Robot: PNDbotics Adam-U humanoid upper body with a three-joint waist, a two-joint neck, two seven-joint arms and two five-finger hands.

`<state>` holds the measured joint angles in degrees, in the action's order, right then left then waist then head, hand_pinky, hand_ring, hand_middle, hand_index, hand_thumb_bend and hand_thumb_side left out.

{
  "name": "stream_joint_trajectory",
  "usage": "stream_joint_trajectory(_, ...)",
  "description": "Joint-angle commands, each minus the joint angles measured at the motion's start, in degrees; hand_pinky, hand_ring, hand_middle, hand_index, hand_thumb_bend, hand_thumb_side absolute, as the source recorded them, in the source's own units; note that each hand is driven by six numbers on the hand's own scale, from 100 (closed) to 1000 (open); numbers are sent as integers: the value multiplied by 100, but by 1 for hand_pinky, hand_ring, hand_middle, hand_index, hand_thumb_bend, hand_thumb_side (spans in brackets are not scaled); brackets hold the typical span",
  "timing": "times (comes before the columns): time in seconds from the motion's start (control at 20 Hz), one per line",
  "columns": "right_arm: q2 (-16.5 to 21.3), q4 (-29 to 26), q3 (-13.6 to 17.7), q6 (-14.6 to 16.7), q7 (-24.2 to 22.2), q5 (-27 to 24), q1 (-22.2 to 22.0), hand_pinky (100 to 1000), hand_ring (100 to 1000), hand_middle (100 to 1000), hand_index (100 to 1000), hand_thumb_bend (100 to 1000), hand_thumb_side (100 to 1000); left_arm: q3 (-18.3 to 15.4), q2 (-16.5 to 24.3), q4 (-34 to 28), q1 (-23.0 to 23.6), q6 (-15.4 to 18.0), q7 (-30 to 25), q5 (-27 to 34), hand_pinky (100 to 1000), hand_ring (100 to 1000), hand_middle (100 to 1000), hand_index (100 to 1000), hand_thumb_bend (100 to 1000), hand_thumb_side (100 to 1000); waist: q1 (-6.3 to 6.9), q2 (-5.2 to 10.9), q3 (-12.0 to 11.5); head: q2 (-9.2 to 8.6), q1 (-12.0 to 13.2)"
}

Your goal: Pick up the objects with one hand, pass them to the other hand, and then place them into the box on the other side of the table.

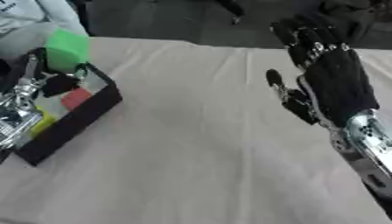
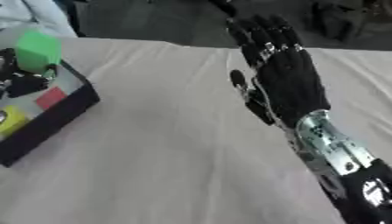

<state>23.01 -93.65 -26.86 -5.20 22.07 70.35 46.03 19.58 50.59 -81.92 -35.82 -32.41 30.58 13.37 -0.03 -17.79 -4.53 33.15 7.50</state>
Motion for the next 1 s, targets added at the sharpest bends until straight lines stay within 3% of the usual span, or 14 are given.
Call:
stream_joint_trajectory(0.05, 124, -126, 87, -8, 23, 20, 73, 901, 873, 837, 933, 346, 100, -161, 225, 106, -21, -768, 782, -121, 836, 745, 518, 495, 100, 257, 28, 112, -4, 11, 34)
stream_joint_trajectory(0.15, 121, -129, 85, -2, 29, 5, 68, 900, 871, 833, 931, 341, 100, -184, 247, 129, -1, -623, 771, -229, 830, 754, 541, 536, 100, 185, 26, 113, -6, 14, 47)
stream_joint_trajectory(0.2, 123, -134, 84, 18, 38, -8, 68, 901, 871, 833, 930, 339, 100, -202, 253, 153, 15, -543, 756, -292, 845, 784, 594, 590, 100, 167, 24, 113, -6, 14, 54)
stream_joint_trajectory(0.25, 128, -141, 84, 37, 50, -19, 69, 902, 870, 833, 930, 339, 100, -209, 260, 178, 27, -489, 725, -360, 875, 838, 672, 677, 100, 230, 22, 114, -6, 15, 58)
stream_joint_trajectory(0.3, 134, -146, 85, 50, 63, -28, 70, 903, 870, 833, 929, 334, 100, -210, 270, 196, 37, -462, 682, -449, 926, 909, 768, 773, 100, 410, 20, 115, -5, 17, 63)
stream_joint_trajectory(0.35, 139, -151, 87, 57, 75, -36, 72, 902, 869, 831, 928, 341, 100, -211, 280, 214, 45, -471, 632, -566, 957, 931, 783, 808, 206, 548, 19, 117, -3, 21, 69)
stream_joint_trajectory(0.45, 147, -160, 86, 65, 98, -52, 77, 903, 869, 830, 926, 346, 100, -212, 290, 266, 59, -573, 503, -853, 1000, 967, 806, 850, 380, 725, 18, 120, 3, 21, 80)
stream_joint_trajectory(0.5, 153, -166, 81, 74, 108, -58, 80, 904, 869, 830, 926, 348, 100, -210, 291, 284, 64, -631, 416, -1019, 1000, 983, 818, 864, 426, 756, 18, 121, 5, 18, 83)
stream_joint_trajectory(0.6, 162, -177, 78, 89, 126, -71, 83, 904, 868, 829, 925, 352, 100, -229, 286, 312, 65, -735, 217, -1302, 1000, 994, 826, 872, 455, 770, 23, 124, 6, 18, 82)
stream_joint_trajectory(0.9, 182, -171, 80, 96, 156, -90, 71, 901, 867, 829, 924, 353, 100, -332, 286, 350, 47, -961, -33, -1599, 1000, 988, 820, 865, 428, 714, 44, 124, 13, 24, 93)
stream_joint_trajectory(1.0, 185, -166, 77, 99, 161, -93, 69, 900, 866, 828, 924, 355, 100, -351, 293, 343, 47, -1008, -54, -1624, 1000, 989, 822, 868, 426, 624, 51, 124, 15, 20, 96)
